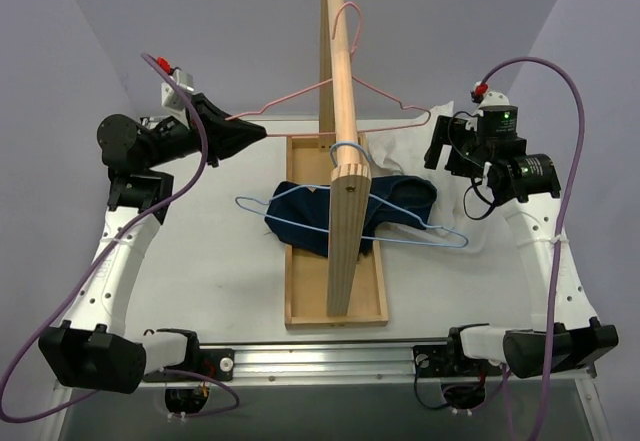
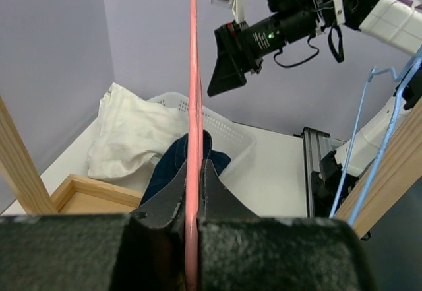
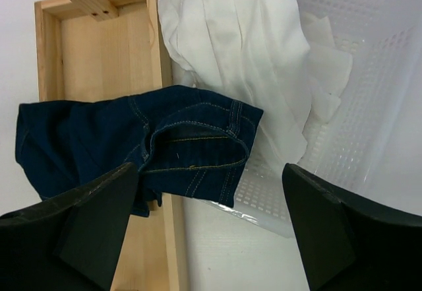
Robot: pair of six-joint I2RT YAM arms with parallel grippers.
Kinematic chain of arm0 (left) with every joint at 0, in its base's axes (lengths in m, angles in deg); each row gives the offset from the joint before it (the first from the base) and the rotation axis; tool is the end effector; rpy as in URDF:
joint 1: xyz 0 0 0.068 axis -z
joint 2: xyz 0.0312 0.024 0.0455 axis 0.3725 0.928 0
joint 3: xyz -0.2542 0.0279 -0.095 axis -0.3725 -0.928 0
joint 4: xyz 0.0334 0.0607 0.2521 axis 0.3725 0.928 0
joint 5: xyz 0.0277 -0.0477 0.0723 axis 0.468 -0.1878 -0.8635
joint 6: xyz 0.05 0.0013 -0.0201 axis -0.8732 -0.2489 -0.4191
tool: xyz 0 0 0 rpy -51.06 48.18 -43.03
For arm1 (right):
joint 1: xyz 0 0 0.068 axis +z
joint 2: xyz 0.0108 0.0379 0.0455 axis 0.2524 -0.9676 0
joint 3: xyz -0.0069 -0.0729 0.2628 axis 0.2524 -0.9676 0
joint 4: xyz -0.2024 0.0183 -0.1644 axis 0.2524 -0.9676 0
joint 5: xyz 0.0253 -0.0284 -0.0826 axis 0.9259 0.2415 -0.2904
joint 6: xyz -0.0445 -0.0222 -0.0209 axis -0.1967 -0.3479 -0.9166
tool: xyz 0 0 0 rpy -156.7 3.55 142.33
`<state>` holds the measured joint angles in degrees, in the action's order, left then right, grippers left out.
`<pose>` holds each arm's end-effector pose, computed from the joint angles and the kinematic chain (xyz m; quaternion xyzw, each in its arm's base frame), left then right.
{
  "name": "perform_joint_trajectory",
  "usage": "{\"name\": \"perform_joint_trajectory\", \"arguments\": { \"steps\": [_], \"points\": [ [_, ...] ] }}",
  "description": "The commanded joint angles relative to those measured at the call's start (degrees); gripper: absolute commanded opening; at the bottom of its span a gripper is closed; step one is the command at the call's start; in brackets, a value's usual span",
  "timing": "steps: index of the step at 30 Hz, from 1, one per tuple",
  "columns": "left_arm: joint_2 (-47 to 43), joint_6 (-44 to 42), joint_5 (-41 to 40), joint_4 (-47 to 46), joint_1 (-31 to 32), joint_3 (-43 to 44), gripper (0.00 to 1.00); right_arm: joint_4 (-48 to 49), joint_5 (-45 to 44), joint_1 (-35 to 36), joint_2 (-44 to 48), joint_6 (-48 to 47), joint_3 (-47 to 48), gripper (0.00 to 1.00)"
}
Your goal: Remove the skirt from the hanger
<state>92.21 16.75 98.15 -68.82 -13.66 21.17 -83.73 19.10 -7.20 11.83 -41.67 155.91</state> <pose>0.2475 -0.0681 0.4793 0.3498 0.5252 -0.5149 0.5803 0.2620 0.0357 0.4431 0.0350 0.8324 0.1193 0.5400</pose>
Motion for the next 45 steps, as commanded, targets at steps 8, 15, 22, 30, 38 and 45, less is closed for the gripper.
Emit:
{"name": "perform_joint_trajectory", "arguments": {
  "steps": [8, 15, 22, 30, 38, 45],
  "points": [
    [-1.06, 9.41, 2.18, -13.47, -3.72, -4.79, 0.02, 1.33, 3.65, -0.39, 1.1, 0.21, -4.69, 0.85],
    [-1.85, 6.93, 1.56, -10.21, -3.81, -9.54, 0.02, 1.15, 5.49, -0.39, -0.13, 3.64, -9.87, 0.84],
    [-3.08, 4.93, 0.68, -7.05, -3.81, -12.09, 0.02, 9.32, 5.51, -0.48, -2.67, 8.12, -17.25, 0.85],
    [-6.68, 1.31, -3.09, 0.52, -3.81, -14.99, 0.39, 17.58, 7.77, -1.97, -10.41, 9.62, -21.56, 0.9],
    [-11.07, 1.31, -8.54, 6.83, -3.81, -15.53, 0.71, 25.93, 12.17, -1.97, -10.33, 11.9, -28.24, 0.91],
    [-14.77, -2.9, -17.24, 19.3, -3.72, -13.86, 0.77, 27.78, 14.02, -1.97, -9.19, 11.91, -27.63, 0.0]
  ]
}}
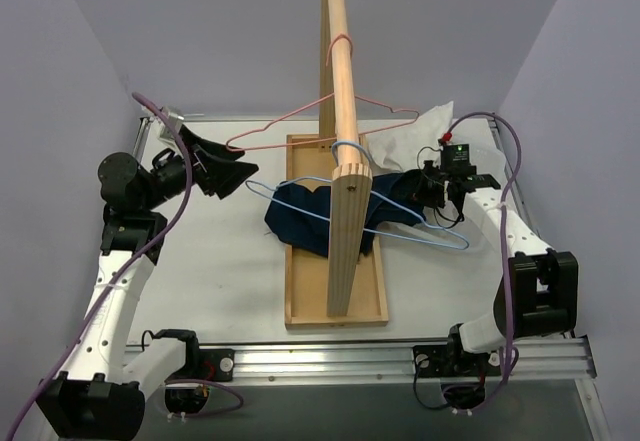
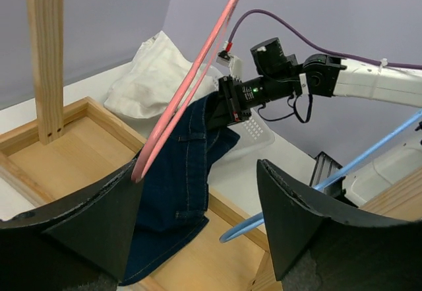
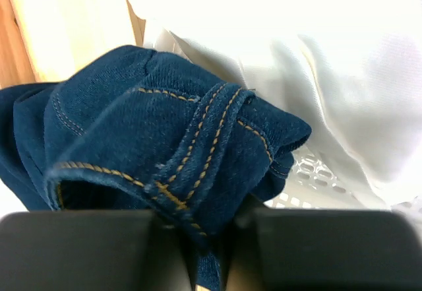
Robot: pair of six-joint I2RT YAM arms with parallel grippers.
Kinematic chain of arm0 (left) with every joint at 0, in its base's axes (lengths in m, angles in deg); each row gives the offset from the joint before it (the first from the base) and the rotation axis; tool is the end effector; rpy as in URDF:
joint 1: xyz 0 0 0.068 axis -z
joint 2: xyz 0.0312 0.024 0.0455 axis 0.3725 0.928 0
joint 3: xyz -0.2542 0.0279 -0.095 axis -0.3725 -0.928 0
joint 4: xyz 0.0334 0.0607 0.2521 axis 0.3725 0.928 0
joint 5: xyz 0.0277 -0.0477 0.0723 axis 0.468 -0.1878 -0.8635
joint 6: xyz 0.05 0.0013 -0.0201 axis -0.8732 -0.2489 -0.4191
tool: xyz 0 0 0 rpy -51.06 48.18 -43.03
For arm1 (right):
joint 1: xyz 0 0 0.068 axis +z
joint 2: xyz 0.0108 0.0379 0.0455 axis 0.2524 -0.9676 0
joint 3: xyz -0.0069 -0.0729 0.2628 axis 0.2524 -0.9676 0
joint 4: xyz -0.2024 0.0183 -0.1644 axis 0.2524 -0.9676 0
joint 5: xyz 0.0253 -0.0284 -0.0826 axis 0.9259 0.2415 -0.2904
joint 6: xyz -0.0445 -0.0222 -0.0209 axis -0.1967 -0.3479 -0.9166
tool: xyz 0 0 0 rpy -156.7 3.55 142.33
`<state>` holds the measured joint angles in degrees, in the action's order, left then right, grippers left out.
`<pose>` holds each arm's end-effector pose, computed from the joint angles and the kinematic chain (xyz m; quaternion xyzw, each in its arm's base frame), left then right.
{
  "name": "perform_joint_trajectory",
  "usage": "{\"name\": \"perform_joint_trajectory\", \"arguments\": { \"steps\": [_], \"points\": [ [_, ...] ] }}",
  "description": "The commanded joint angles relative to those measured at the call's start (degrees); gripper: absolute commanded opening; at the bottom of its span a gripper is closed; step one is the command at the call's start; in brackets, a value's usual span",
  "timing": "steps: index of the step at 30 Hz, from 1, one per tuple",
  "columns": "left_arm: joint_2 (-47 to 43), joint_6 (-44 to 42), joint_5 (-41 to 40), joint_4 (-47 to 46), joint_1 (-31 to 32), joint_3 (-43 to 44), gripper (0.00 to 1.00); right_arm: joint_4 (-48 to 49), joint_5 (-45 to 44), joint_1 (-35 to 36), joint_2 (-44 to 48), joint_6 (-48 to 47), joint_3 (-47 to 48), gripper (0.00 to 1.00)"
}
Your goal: Remove the skirt from the hanger
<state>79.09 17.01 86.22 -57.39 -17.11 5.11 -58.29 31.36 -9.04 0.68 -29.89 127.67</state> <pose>0.2147 -0.0462 0.4215 0.1970 0.6237 -0.4907 0.5756 0.3239 0.0408 0.2630 0.0980 0.8833 0.2295 0.3968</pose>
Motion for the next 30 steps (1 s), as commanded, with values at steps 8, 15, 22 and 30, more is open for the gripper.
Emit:
{"name": "perform_joint_trajectory", "arguments": {
  "steps": [8, 15, 22, 30],
  "points": [
    [-6.4, -4.49, -16.11, 13.08, -0.27, -0.25, 0.8, -3.01, -4.19, -0.22, 9.78, -2.24, 14.47, 0.0],
    [-8.25, -5.28, -24.38, 20.55, -0.1, -0.51, 0.94, -11.54, -16.76, -1.28, 5.22, -5.32, 41.81, 0.0],
    [-8.51, -5.11, -23.25, 20.29, 0.52, -3.06, 0.94, -5.84, -17.49, -2.16, 4.86, -6.82, 52.46, 0.0],
    [-7.55, -5.28, -23.51, 18.53, 0.7, -4.82, 0.94, -5.14, -22.23, -2.16, 3.37, -11.2, 58.36, 0.0]
  ]
}}
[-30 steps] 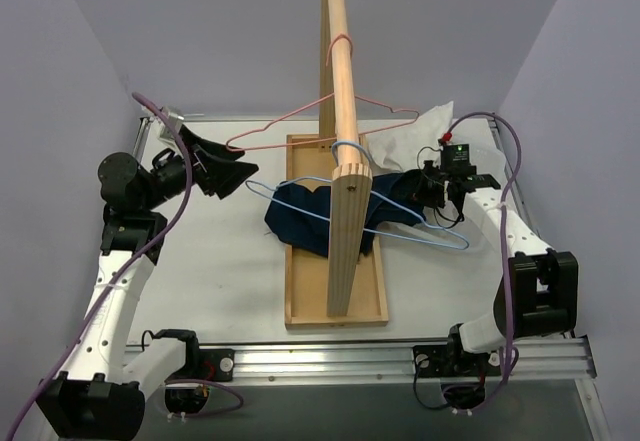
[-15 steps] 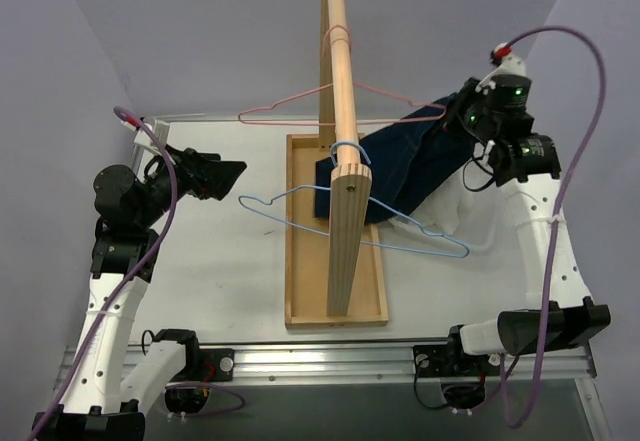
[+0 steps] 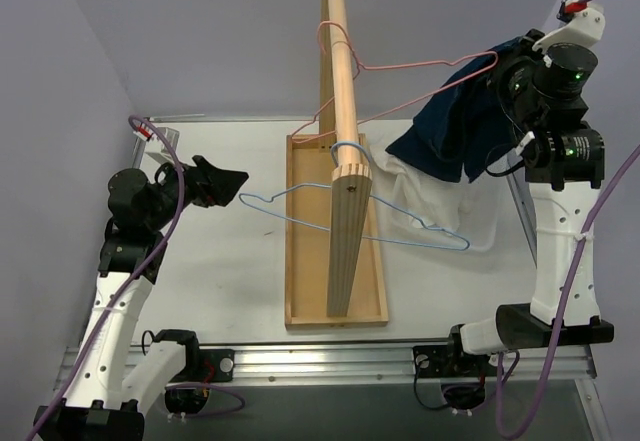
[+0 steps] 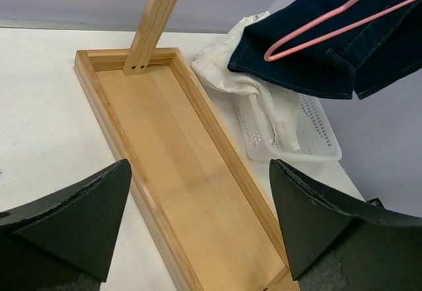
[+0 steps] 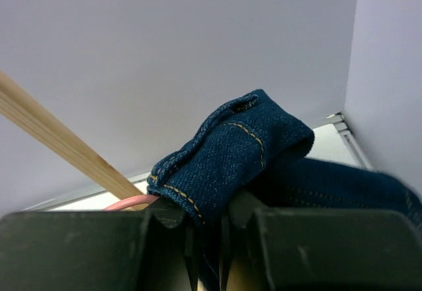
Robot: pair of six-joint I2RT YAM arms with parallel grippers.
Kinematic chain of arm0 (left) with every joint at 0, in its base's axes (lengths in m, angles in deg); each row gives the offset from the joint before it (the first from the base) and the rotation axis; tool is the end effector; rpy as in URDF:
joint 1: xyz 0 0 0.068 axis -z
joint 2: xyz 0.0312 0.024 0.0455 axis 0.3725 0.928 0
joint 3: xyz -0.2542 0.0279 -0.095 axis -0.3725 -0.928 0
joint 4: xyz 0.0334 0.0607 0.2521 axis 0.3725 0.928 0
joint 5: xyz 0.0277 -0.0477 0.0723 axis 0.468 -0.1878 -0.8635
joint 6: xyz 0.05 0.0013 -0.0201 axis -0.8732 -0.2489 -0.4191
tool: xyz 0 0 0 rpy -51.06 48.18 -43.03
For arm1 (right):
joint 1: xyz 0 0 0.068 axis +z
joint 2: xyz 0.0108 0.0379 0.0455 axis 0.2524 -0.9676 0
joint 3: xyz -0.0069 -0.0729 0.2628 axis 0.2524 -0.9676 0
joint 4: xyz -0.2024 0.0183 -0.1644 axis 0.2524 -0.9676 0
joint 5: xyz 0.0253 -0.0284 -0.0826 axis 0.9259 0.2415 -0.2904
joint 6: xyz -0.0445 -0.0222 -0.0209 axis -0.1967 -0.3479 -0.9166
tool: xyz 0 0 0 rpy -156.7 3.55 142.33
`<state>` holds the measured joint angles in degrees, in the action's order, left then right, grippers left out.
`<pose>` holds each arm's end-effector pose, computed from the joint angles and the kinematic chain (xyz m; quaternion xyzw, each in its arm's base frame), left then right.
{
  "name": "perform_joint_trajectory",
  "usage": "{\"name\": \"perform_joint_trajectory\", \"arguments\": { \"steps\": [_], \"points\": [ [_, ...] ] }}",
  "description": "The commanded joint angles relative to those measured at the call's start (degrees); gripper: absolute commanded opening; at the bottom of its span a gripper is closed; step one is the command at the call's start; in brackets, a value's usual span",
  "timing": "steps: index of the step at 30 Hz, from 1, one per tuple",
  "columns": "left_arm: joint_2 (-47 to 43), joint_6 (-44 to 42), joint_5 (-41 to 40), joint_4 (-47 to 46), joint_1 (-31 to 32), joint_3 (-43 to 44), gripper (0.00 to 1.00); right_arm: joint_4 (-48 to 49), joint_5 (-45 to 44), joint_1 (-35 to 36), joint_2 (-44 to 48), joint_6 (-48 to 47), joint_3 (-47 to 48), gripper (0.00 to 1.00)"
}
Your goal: Remove the skirt from the hanger
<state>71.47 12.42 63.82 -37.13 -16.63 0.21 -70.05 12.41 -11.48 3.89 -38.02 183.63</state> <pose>0.1952 -0.0358 0.3829 0.0262 0.7269 -0.3763 0.5739 0.2527 0.0113 0.5822 0.1082 0.6298 0.1143 0.7606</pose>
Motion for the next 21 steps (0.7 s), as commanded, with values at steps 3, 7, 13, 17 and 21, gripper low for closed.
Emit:
{"name": "perform_joint_trajectory", "arguments": {
  "steps": [3, 7, 13, 17, 21],
  "points": [
    [0.78, -0.34, -0.67, -2.87, 0.3, -0.1, 0.94, 6.63, -6.7, 0.29, 0.51, -4.14, 0.91, 0.0],
    [1.4, -0.25, -0.31, -3.58, 0.3, -0.45, 0.94, 8.82, -9.43, 0.29, 3.66, -4.23, -6.18, 0.0],
    [1.66, -0.6, 0.13, -3.75, 0.3, -1.07, 0.94, 16.12, -12.95, 0.29, 11.57, -5.1, -14.56, 0.0],
    [1.66, 0.18, 0.3, -4.37, 0.39, -1.86, 0.94, 16.65, -16.37, 0.29, 12.99, -5.54, -12.64, 0.0],
    [1.4, 0.63, 0.3, -4.54, 0.65, -2.21, 0.94, 13.76, -21.82, 0.29, 13.07, -6.86, -10.44, 0.0]
  ]
}}
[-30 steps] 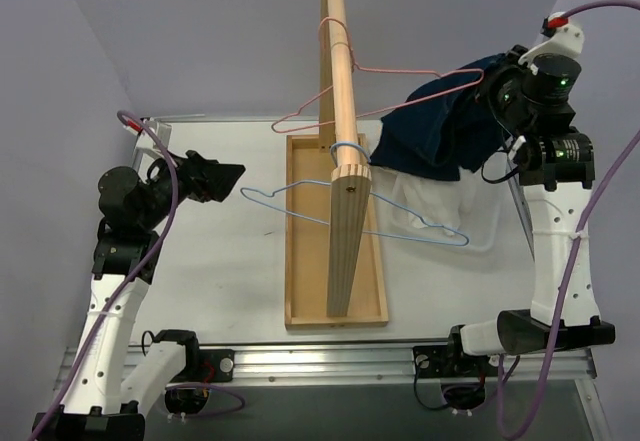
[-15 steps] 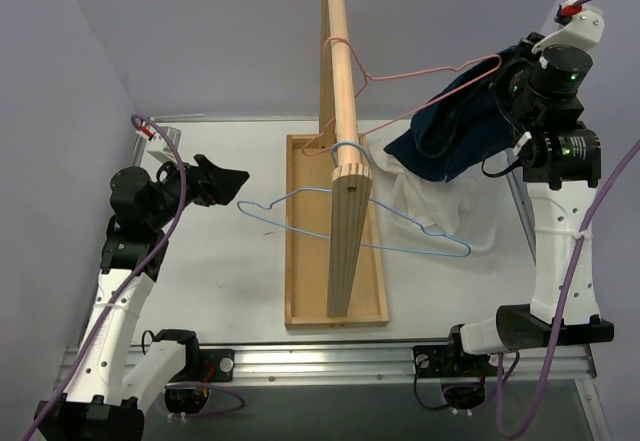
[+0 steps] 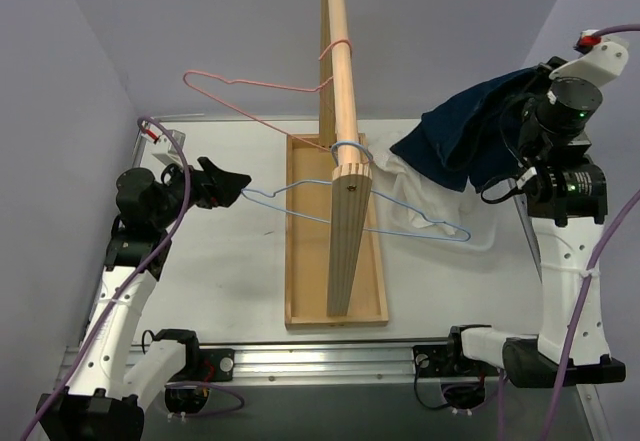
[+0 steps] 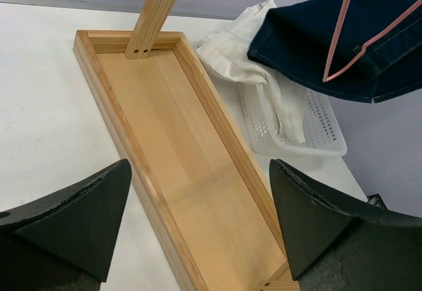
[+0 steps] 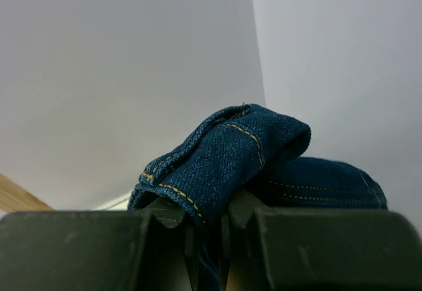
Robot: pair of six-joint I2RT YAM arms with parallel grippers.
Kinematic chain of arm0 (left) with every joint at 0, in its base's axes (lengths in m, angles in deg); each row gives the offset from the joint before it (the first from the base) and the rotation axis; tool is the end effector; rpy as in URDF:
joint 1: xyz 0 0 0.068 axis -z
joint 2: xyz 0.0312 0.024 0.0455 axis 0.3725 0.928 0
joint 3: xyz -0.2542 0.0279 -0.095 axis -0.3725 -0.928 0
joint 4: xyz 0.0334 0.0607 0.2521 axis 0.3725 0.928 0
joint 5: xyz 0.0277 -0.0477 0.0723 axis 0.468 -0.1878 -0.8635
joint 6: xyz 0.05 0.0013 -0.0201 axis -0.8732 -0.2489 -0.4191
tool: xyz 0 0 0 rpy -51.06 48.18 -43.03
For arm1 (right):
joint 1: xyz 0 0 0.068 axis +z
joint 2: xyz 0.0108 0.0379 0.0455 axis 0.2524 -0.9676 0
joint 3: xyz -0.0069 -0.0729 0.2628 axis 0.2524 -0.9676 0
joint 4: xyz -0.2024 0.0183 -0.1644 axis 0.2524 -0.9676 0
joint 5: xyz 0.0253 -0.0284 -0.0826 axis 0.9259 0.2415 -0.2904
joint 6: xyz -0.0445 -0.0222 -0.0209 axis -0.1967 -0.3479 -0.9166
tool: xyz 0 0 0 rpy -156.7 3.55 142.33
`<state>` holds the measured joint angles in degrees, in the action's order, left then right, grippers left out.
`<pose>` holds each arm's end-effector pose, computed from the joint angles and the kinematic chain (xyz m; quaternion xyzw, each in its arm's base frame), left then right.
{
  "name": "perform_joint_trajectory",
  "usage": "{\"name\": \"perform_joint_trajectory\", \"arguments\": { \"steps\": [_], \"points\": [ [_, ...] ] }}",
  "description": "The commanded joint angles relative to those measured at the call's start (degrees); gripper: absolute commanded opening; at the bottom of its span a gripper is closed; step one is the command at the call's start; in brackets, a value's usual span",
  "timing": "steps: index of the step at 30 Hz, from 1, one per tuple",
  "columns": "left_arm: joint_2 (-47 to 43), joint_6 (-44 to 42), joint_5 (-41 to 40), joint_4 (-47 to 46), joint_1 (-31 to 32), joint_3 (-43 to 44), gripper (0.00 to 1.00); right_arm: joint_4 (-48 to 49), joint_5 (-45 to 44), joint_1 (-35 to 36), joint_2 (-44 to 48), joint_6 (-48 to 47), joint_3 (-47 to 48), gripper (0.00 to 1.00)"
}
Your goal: Remove the skirt from the hanger
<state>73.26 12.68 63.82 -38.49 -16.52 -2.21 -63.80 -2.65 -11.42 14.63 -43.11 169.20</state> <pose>0.2058 -0.0372 0.3649 0.0172 0.7418 -0.3769 0.5545 0.2143 0.0002 0.5628 0.1802 0.6002 0.0015 0.7793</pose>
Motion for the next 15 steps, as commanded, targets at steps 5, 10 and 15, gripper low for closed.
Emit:
{"name": "perform_joint_trajectory", "arguments": {
  "steps": [5, 10, 15],
  "points": [
    [-0.57, -0.07, 0.13, -2.4, 0.63, 0.39, 0.94, 9.07, -4.42, 0.23, 4.89, -1.51, 2.77, 0.0],
    [-0.57, 0.01, 0.13, -2.57, 0.63, 0.48, 0.94, 7.41, -0.27, 0.23, 3.14, -0.27, 4.61, 0.0],
    [-0.39, 0.19, 0.21, -3.01, 0.63, 0.13, 0.94, 10.22, 1.66, 0.23, 2.35, 1.47, -3.2, 0.0]
  ]
}}
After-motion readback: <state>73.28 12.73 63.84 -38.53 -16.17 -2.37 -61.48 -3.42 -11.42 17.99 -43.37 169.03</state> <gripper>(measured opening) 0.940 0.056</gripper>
